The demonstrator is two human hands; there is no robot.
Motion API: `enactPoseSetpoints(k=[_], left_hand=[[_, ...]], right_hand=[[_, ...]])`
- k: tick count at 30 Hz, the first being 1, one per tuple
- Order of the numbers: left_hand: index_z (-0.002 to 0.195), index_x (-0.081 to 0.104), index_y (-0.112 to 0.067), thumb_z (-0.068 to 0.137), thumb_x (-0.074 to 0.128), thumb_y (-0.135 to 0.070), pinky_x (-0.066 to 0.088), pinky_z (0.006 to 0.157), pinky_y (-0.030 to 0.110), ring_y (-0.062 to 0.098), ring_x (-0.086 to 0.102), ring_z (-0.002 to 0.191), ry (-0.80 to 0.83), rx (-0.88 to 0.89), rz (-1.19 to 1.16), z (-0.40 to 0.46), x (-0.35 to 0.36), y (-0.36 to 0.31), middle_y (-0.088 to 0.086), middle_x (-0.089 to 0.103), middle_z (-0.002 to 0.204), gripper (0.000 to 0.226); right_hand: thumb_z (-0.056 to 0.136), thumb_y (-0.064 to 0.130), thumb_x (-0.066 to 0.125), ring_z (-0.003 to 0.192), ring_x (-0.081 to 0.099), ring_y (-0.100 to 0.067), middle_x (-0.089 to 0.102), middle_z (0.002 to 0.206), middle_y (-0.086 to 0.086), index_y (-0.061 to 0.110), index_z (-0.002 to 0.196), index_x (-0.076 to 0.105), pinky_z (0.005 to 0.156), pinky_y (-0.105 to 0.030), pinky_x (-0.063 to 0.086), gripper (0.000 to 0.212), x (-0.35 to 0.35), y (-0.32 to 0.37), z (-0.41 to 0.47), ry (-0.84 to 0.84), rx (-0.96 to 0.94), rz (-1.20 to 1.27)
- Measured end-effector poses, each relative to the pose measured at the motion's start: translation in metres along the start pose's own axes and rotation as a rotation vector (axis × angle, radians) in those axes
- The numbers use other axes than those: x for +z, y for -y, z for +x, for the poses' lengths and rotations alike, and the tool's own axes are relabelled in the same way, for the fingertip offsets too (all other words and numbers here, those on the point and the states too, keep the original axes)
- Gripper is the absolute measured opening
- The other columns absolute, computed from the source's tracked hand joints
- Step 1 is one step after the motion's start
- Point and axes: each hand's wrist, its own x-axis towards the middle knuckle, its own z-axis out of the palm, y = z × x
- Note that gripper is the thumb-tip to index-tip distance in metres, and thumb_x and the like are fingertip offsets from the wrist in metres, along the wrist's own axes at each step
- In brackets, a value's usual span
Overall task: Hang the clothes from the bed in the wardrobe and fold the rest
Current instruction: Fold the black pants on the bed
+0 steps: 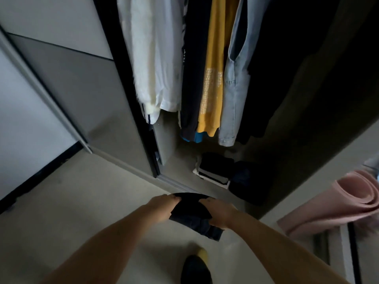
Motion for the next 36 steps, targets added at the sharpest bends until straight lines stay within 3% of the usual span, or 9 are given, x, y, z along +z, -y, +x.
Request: enactPoseSetpoints(k=[9, 16, 21, 26, 28, 30, 33, 34, 36], left_hand=[[0.143, 0.034, -0.018, 0.091, 0.048, -0.004, 0.044, 0.094, 0.041, 0.03, 0.048, 0.122, 0.031, 0.011, -0.034, 0.123, -0.056, 0.053, 0.007, 0.042, 0.142, 0.055], [0.14, 0.035, -0.014, 0.093, 0.05, -0.007, 0.045, 0.095, 0.041, 0.03, 0.05, 0.121, 0.098, 0.137, 0.059, 0.256, -0.035, 0.074, 0.011, 0.046, 0.138, 0.051], [0.147, 0.027, -0.014, 0.093, 0.048, -0.008, 0.042, 0.098, 0.04, 0.034, 0.045, 0.126, -0.085, 0.254, 0.14, 0.408, -0.023, 0.067, 0.012, 0.039, 0.144, 0.058], [0.146, 0.027, -0.02, 0.099, 0.031, -0.011, 0.041, 0.099, 0.044, 0.034, 0.038, 0.129, -0.384, 0.216, 0.164, 0.539, -0.004, 0.046, 0.01, 0.036, 0.144, 0.049], [0.151, 0.015, -0.022, 0.101, 0.029, -0.017, 0.035, 0.103, 0.046, 0.035, 0.027, 0.137, -0.456, 0.236, 0.156, 0.568, 0.013, 0.039, 0.008, 0.024, 0.154, 0.053], [0.152, 0.008, -0.023, 0.1, 0.032, -0.021, 0.024, 0.111, 0.051, 0.031, 0.015, 0.143, -0.572, 0.239, 0.207, 0.601, 0.05, 0.039, 0.004, 0.013, 0.158, 0.057], [0.152, -0.002, -0.024, 0.092, 0.049, -0.01, 0.009, 0.113, 0.061, 0.027, -0.001, 0.147, -0.489, 0.218, 0.269, 0.651, 0.12, 0.048, 0.001, -0.001, 0.16, 0.08], [0.152, -0.001, -0.023, 0.085, 0.059, -0.008, 0.012, 0.111, 0.064, 0.028, -0.001, 0.147, -0.482, 0.228, 0.271, 0.661, 0.139, 0.051, 0.002, 0.001, 0.16, 0.092], [0.148, 0.02, -0.019, 0.052, 0.083, -0.006, 0.033, 0.098, 0.069, 0.031, 0.022, 0.143, -0.525, 0.257, 0.295, 0.678, 0.17, 0.061, 0.006, 0.028, 0.155, 0.116]], right_hand=[[0.09, 0.023, 0.058, 0.126, 0.043, -0.034, 0.036, 0.146, -0.01, 0.018, 0.15, 0.02, 0.098, -0.041, 0.044, 0.07, -0.045, -0.067, 0.127, 0.027, 0.0, 0.048], [0.088, 0.023, 0.059, 0.126, 0.045, -0.034, 0.037, 0.146, -0.012, 0.019, 0.15, 0.019, 0.098, -0.042, 0.045, 0.074, -0.008, -0.131, 0.216, 0.06, 0.107, 0.048], [0.09, 0.024, 0.058, 0.124, 0.048, -0.033, 0.036, 0.148, -0.013, 0.018, 0.151, 0.019, 0.092, -0.037, 0.045, 0.073, 0.003, -0.226, 0.286, -0.112, 0.252, -0.019], [0.092, 0.019, 0.053, 0.129, 0.039, -0.038, 0.028, 0.151, -0.014, 0.017, 0.15, 0.02, 0.09, -0.042, 0.046, 0.068, 0.028, -0.306, 0.338, -0.404, 0.416, -0.221], [0.084, 0.021, 0.064, 0.124, 0.045, -0.043, 0.039, 0.145, -0.017, 0.015, 0.147, 0.031, 0.092, -0.049, 0.046, 0.072, 0.054, -0.33, 0.36, -0.505, 0.459, -0.264], [0.06, 0.022, 0.085, 0.105, 0.061, -0.042, 0.06, 0.124, -0.018, 0.013, 0.134, 0.052, 0.081, -0.053, 0.053, 0.081, 0.102, -0.349, 0.394, -0.564, 0.481, -0.299], [0.035, 0.019, 0.093, 0.098, 0.067, -0.037, 0.068, 0.112, -0.012, 0.016, 0.126, 0.047, 0.075, -0.055, 0.055, 0.102, 0.18, -0.361, 0.445, -0.568, 0.516, -0.288], [0.032, 0.019, 0.093, 0.104, 0.065, -0.036, 0.067, 0.115, -0.012, 0.017, 0.128, 0.044, 0.077, -0.057, 0.053, 0.107, 0.198, -0.359, 0.456, -0.557, 0.513, -0.286], [0.03, 0.016, 0.092, 0.119, 0.054, -0.04, 0.061, 0.128, -0.012, 0.017, 0.133, 0.041, 0.085, -0.061, 0.048, 0.115, 0.232, -0.357, 0.478, -0.566, 0.512, -0.273]])
